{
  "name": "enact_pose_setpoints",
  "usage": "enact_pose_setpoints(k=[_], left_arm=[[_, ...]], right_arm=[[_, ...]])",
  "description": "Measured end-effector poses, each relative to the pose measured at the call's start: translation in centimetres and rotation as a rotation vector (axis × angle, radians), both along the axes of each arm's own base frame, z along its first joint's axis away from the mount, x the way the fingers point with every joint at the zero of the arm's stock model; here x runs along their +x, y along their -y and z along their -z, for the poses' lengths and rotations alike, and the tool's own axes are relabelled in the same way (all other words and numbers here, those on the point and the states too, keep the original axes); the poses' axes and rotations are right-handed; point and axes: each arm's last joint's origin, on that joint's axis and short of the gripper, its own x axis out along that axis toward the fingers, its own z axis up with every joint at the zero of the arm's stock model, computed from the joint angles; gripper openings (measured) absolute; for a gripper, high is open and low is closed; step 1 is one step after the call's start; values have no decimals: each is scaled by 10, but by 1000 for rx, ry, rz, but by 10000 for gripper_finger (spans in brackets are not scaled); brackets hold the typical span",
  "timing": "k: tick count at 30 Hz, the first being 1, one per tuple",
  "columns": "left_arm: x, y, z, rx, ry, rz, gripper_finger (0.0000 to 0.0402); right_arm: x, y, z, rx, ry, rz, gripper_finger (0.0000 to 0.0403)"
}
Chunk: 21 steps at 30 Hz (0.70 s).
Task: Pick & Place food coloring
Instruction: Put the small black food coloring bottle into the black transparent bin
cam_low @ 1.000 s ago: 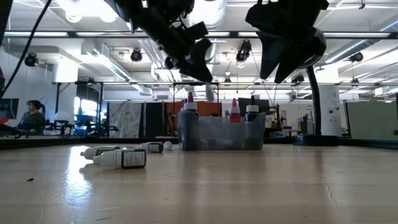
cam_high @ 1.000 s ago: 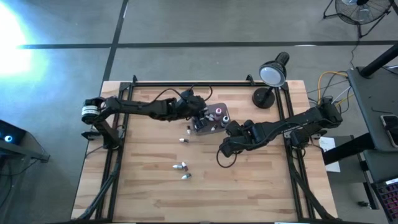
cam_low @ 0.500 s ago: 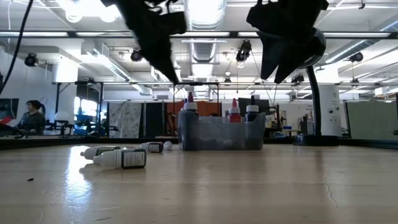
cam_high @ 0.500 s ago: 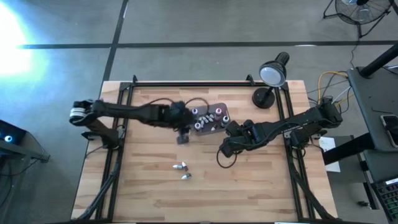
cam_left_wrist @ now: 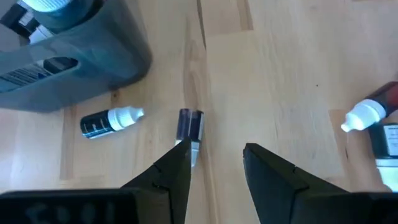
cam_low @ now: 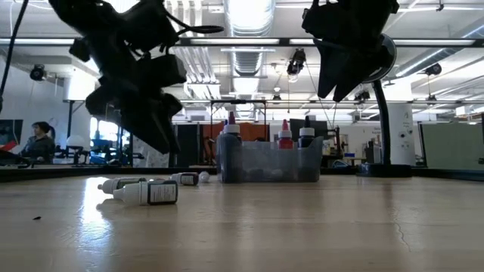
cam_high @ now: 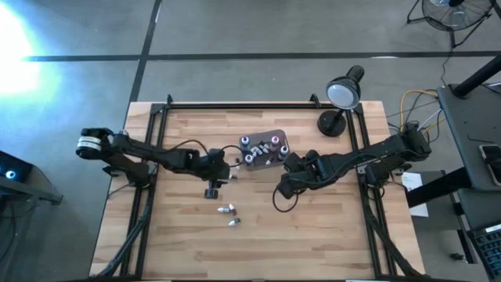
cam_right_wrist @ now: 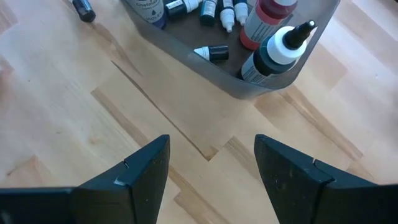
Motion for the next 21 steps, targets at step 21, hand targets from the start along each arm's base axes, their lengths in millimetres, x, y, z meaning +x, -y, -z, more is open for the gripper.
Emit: enact_pose_setpoints(k=[21], left_arm=[[10, -8, 44, 46, -49, -1, 124]], right_arm=[[1, 0, 0, 27, 31, 52, 228]])
